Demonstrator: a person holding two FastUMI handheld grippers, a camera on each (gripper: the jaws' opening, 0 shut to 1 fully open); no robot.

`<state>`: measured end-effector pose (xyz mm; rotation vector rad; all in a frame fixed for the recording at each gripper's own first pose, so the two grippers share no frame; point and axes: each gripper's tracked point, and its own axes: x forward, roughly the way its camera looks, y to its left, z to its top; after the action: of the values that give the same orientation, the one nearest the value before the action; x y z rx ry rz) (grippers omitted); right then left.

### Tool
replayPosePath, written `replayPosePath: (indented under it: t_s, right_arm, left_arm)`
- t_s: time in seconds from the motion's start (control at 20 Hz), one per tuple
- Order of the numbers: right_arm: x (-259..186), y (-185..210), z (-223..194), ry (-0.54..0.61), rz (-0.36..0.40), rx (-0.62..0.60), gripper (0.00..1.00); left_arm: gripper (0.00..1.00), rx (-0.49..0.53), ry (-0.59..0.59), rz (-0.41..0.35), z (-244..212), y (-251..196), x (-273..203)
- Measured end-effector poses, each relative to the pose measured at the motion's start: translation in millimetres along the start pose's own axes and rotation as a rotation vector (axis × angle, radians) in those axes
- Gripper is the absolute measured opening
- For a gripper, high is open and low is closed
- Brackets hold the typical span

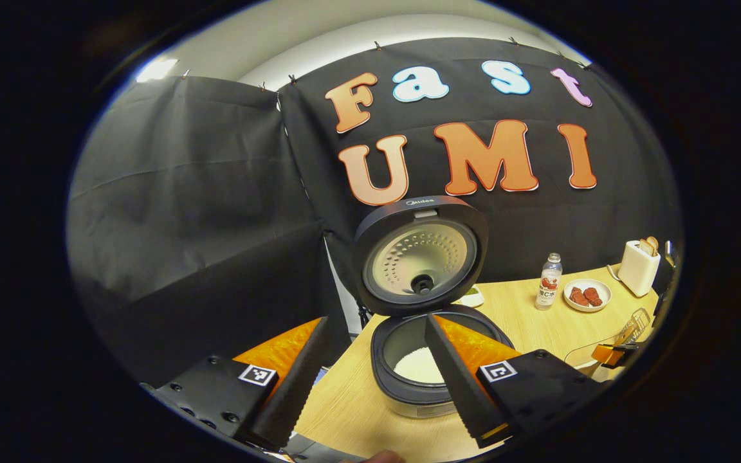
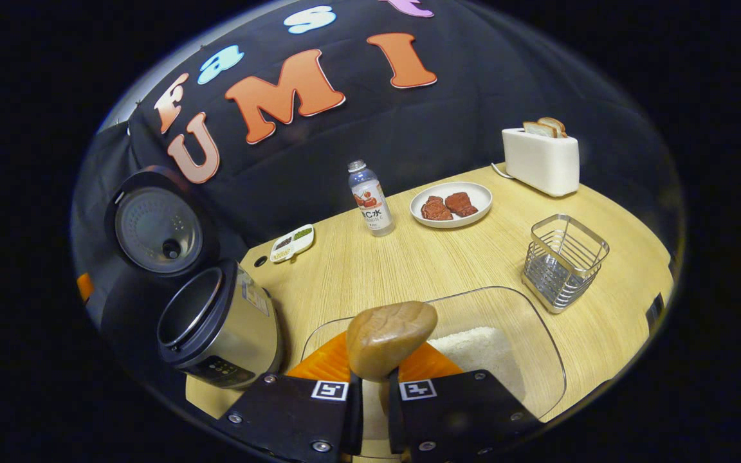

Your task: Close the left gripper, press the button to open the rice cooker; take a wooden spoon from the chopstick holder with the right hand, scoop a spoonful of rice and pour it into the rice cooker, then put the wooden spoon back into the chopstick holder.

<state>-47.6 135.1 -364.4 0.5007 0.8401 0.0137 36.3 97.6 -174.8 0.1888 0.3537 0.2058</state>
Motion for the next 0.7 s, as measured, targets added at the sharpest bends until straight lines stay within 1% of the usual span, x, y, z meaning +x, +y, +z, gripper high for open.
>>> replayPosePath:
  t_s: [0.25,0.3,0.35,0.5,0.6,0.65,0.7]
  right_arm:
    - [5,-6,1,0.008,0.027,0.13,0.15]
    - [6,-7,1,0.009,0.03,0.149,0.15]
    - [6,-7,1,0.013,0.034,0.169,0.15]
    - [7,-9,1,0.033,0.05,0.231,0.15]
    - [6,-2,1,0.046,0.077,0.282,0.15]
    - [3,0,2,0.046,0.089,0.284,0.15]
    - [4,2,2,0.046,0.091,0.268,0.11]
  left_arm:
    - [0.92,0.009,0.008,-0.005,-1,-1,1]
    - [0.99,0.014,0.011,-0.008,-1,-3,2]
    - [0.92,0.016,0.011,-0.01,-1,-4,3]
    - [0.92,0.021,0.006,-0.019,3,-8,3]
    - [0.92,0.024,0.004,-0.025,4,-12,3]
    - [0.92,0.025,0.002,-0.028,3,-14,2]
    - [0.92,0.025,0.003,-0.031,3,-15,2]
